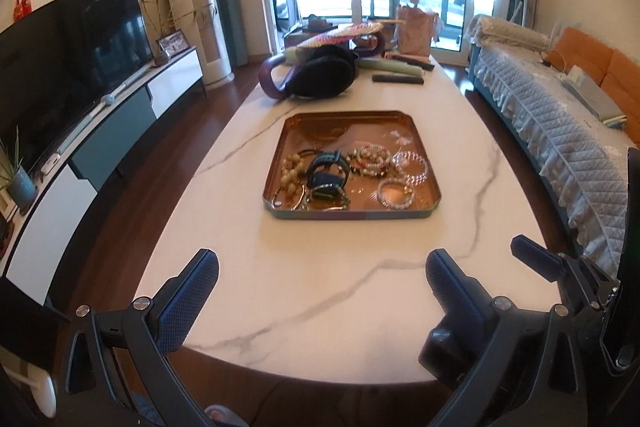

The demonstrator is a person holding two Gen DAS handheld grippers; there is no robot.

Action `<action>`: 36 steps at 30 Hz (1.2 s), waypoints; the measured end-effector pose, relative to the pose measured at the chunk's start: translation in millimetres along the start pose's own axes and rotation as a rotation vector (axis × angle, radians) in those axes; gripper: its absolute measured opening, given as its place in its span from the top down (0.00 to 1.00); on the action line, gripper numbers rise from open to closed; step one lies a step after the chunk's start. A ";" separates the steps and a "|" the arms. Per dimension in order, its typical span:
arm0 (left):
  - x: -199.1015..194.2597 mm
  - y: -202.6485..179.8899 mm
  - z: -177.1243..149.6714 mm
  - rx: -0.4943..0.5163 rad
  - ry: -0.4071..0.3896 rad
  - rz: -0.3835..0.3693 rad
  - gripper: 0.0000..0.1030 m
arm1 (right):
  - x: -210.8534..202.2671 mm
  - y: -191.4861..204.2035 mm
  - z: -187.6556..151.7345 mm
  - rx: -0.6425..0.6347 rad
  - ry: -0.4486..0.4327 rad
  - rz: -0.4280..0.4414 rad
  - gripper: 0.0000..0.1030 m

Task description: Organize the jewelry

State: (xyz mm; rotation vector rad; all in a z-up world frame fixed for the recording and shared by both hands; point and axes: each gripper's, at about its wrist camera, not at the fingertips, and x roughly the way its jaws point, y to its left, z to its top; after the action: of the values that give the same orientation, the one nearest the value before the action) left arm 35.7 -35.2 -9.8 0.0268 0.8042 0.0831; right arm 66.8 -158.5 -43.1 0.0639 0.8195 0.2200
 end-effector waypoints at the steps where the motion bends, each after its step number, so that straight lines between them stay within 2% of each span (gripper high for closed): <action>1: 1.8 0.1 -0.1 0.003 0.004 -0.001 0.00 | 1.3 0.8 -0.5 -0.011 0.003 -0.005 0.21; 12: 0.2 -0.6 -1.6 0.001 -0.020 0.011 0.00 | 1.0 1.0 -2.2 -0.033 -0.021 -0.020 0.21; 36: 5.7 -4.7 -2.5 0.001 -0.010 0.011 0.00 | 2.0 -2.9 -2.1 -0.032 -0.013 -0.025 0.21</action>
State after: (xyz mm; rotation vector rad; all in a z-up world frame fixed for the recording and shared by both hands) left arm 38.1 -39.4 -15.9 0.0326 0.7941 0.0925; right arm 67.1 -160.9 -46.4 0.0250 0.8036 0.2092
